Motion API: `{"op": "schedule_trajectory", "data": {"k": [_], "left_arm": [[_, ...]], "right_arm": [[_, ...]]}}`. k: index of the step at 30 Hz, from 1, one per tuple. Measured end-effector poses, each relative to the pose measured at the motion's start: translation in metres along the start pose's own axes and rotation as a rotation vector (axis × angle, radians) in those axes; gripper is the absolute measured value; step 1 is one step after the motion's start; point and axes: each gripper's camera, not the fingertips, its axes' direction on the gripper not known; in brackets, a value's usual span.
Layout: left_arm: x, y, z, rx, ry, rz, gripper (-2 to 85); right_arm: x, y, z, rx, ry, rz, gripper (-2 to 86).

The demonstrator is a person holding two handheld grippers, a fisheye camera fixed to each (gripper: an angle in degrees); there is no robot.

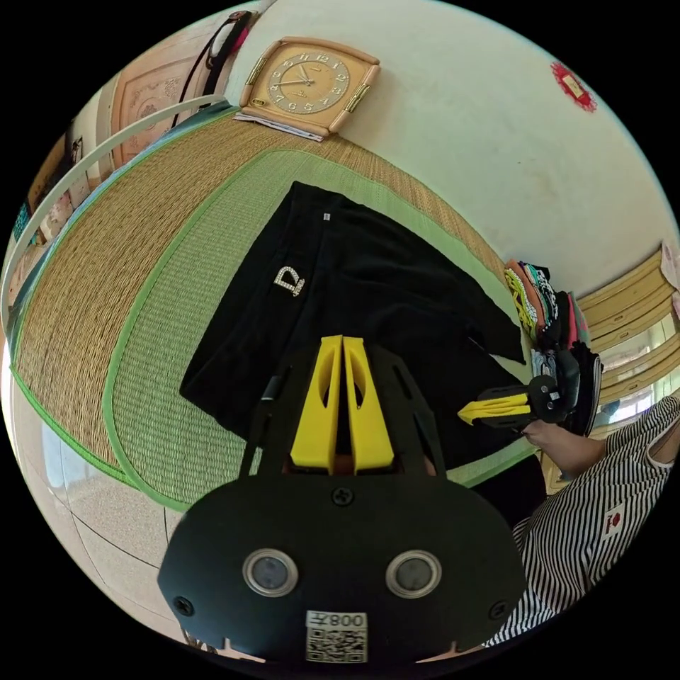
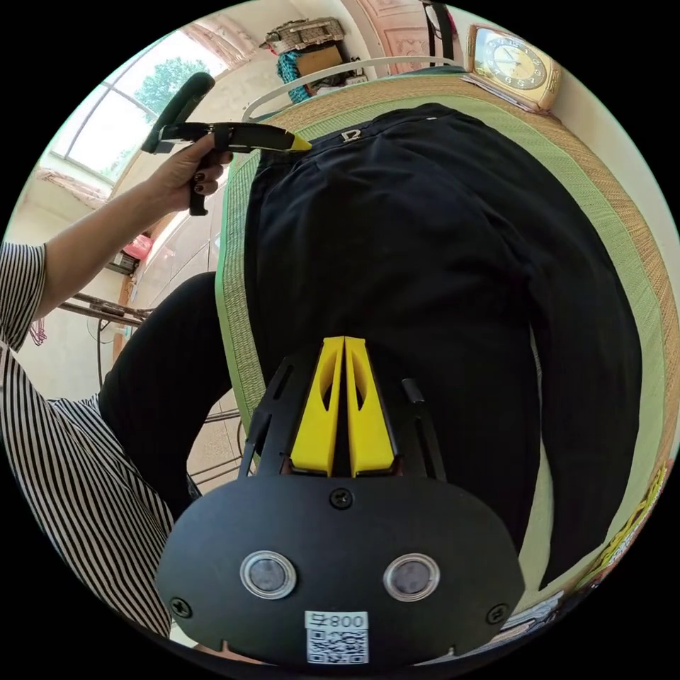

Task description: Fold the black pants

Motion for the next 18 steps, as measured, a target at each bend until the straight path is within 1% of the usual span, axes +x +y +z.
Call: {"op": "schedule_trajectory", "data": {"k": [2,3,5,8,11,15,18], "left_arm": [[0.009,-0.020,-0.002,0.034,0.047,0.039,1.3],[0.012,-0.026,-0.002,0.041,0.056,0.050,1.5],[0.027,-0.055,0.001,0.061,0.074,0.120,3.4],[0.047,-0.100,0.013,0.032,0.037,0.210,5.6],[0.064,-0.147,0.028,-0.012,-0.019,0.265,6.4],[0.080,-0.195,0.042,-0.063,-0.081,0.290,6.9],[0.091,-0.226,0.052,-0.124,-0.160,0.309,7.2]], "right_arm": [[0.006,-0.001,-0.005,-0.005,-0.051,0.014,0.3],[0.012,-0.002,-0.013,0.021,-0.103,0.023,0.3],[0.021,-0.003,-0.032,0.092,-0.135,0.036,0.5],[0.049,-0.011,-0.066,0.211,-0.059,0.087,1.2],[0.086,-0.029,-0.091,0.259,0.070,0.133,3.3],[0.131,-0.062,-0.108,0.231,0.194,0.173,6.4],[0.156,-0.081,-0.110,0.187,0.247,0.198,6.8]]}}
